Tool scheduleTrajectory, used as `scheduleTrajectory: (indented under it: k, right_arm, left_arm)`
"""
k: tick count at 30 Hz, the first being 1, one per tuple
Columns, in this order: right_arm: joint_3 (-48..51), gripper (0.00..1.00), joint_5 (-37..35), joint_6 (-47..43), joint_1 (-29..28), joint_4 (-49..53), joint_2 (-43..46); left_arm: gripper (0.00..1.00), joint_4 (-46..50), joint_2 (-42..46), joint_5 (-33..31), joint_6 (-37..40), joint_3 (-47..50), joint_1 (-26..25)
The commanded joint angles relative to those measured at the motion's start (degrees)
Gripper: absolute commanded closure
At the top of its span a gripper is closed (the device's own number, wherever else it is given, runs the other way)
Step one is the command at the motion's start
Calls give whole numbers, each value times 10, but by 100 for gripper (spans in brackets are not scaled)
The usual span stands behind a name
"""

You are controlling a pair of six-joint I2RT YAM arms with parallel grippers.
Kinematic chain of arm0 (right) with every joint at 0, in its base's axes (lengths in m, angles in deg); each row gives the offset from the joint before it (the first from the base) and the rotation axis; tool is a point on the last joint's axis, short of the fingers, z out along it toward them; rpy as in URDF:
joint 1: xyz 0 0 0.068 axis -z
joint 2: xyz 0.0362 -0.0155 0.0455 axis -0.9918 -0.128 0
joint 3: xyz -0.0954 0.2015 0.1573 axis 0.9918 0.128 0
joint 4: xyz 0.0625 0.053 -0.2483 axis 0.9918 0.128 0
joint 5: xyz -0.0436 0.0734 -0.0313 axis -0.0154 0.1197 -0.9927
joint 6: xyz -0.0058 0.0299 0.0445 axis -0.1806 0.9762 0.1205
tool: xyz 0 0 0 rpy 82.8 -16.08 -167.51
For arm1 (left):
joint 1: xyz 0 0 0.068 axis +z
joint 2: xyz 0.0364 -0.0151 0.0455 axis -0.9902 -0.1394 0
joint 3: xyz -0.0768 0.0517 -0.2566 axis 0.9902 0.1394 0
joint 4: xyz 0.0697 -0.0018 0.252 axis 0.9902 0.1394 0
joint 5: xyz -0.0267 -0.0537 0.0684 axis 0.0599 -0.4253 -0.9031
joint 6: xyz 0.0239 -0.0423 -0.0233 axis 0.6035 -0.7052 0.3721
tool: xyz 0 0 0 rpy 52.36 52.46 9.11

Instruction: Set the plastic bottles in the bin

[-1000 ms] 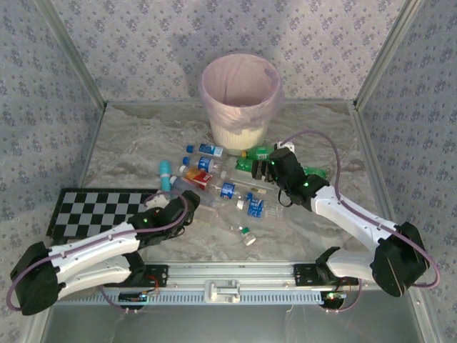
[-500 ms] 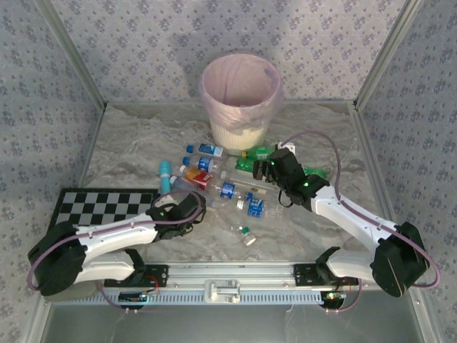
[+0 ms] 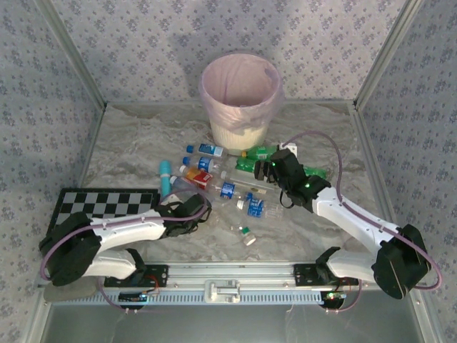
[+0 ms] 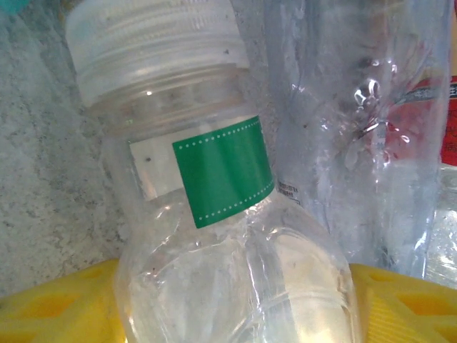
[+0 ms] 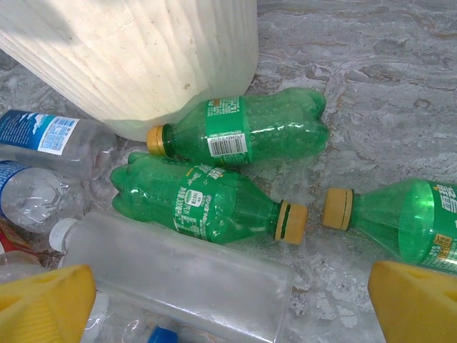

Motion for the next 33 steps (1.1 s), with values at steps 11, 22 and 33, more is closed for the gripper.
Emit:
scheduleTrajectory:
  k: [11,22,33]
  right_arm:
    - [11,0,-26,8,-3,22,24]
    - [20,0,-28,12,-1,20,32]
    - [21,0,-20,16,0,5,21]
  left_arm:
    - [37,-4,-47,-7,-19,-19,4]
    - [52,61,31,-73,12,-37,5]
    - [56,52,228,-188,229,-28,41]
